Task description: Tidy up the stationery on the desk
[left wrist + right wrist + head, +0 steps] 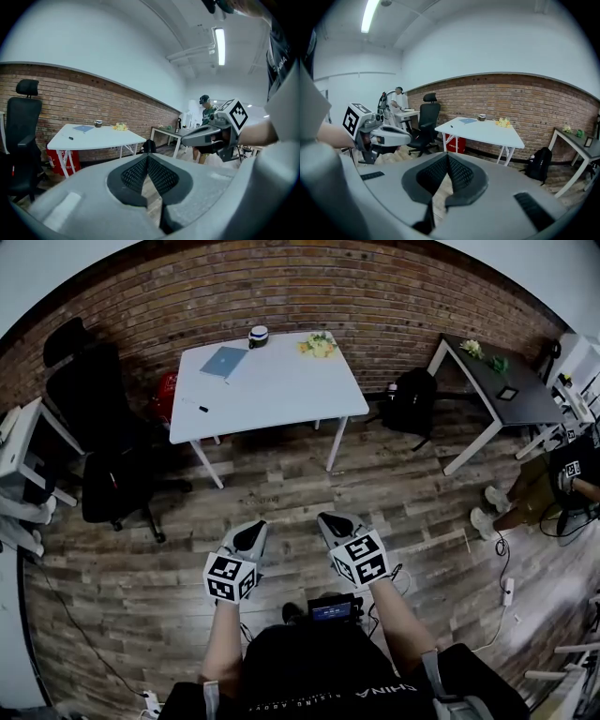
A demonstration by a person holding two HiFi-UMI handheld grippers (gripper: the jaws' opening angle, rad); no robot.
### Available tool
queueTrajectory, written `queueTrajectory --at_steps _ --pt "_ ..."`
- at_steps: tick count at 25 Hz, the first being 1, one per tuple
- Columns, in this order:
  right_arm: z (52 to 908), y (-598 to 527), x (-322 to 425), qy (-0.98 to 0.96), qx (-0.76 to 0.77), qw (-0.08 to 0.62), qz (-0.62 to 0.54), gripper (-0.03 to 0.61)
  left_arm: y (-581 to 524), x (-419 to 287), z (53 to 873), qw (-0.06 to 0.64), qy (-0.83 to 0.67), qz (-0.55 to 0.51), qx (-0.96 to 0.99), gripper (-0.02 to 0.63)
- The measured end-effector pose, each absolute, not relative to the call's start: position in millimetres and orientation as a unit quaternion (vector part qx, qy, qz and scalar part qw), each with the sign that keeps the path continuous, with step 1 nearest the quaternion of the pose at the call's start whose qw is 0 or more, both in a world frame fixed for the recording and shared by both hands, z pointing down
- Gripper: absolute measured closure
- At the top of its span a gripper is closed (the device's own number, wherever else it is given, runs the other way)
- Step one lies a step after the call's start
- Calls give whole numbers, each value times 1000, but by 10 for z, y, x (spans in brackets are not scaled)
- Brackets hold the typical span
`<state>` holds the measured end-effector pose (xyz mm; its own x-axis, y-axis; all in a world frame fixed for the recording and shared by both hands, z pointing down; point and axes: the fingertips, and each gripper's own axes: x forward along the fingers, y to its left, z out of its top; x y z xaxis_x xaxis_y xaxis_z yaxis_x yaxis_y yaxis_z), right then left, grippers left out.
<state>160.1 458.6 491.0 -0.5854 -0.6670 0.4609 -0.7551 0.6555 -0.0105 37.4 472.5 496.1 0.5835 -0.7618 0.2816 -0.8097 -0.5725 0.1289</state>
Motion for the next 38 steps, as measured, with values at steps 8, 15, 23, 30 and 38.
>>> queueTrajectory --at_steps 8,15,23,30,38 --pt "5053 4309 1437 -881 399 224 116 569 4476 222 5139 141 -442 104 880 604" --pt "5111 3774 1233 -887 388 219 122 569 3997 64 5195 144 -448 116 875 604" --pt "5044 2909 1221 -894 372 217 124 569 3169 72 5092 143 -461 121 867 604" --pt "5003 2080 1300 -901 356 217 121 569 2364 147 5062 145 -477 121 858 604" --pt "5039 1315 1471 -905 344 214 127 569 1676 302 5043 141 -484 138 852 604"
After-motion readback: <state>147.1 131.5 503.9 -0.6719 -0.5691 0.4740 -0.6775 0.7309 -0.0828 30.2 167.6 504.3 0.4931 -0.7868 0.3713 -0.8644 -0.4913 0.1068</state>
